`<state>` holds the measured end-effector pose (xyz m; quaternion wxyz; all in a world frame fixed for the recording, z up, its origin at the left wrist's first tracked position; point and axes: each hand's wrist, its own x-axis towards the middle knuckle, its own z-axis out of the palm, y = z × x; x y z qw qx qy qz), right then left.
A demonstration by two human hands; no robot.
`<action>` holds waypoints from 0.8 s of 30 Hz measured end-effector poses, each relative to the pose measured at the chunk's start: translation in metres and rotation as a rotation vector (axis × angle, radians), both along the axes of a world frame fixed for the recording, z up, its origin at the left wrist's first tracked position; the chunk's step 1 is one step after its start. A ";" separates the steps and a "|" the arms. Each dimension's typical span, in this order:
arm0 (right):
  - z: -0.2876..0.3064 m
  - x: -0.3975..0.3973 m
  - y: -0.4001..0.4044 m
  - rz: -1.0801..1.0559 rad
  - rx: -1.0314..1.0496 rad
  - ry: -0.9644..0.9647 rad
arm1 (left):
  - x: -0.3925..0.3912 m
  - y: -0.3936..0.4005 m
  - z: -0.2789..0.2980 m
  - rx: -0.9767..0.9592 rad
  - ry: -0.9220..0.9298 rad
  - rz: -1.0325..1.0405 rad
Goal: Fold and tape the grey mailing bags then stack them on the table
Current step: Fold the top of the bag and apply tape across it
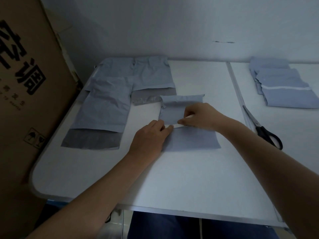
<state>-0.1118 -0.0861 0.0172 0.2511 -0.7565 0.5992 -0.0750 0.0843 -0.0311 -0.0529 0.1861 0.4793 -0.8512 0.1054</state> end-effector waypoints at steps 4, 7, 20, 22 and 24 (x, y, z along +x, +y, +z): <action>-0.001 -0.001 -0.001 -0.101 0.138 -0.155 | -0.001 0.000 0.002 0.003 -0.023 -0.003; 0.000 -0.003 -0.002 -0.150 0.182 -0.222 | -0.001 0.000 0.003 0.013 -0.036 0.001; 0.007 -0.005 -0.006 -0.131 0.145 -0.112 | -0.002 0.000 0.003 0.022 -0.089 0.029; 0.010 -0.007 -0.007 -0.114 0.141 -0.081 | -0.002 0.000 0.002 0.013 -0.077 0.022; 0.011 -0.008 -0.007 -0.103 0.139 -0.053 | -0.002 0.000 0.001 0.014 -0.060 0.017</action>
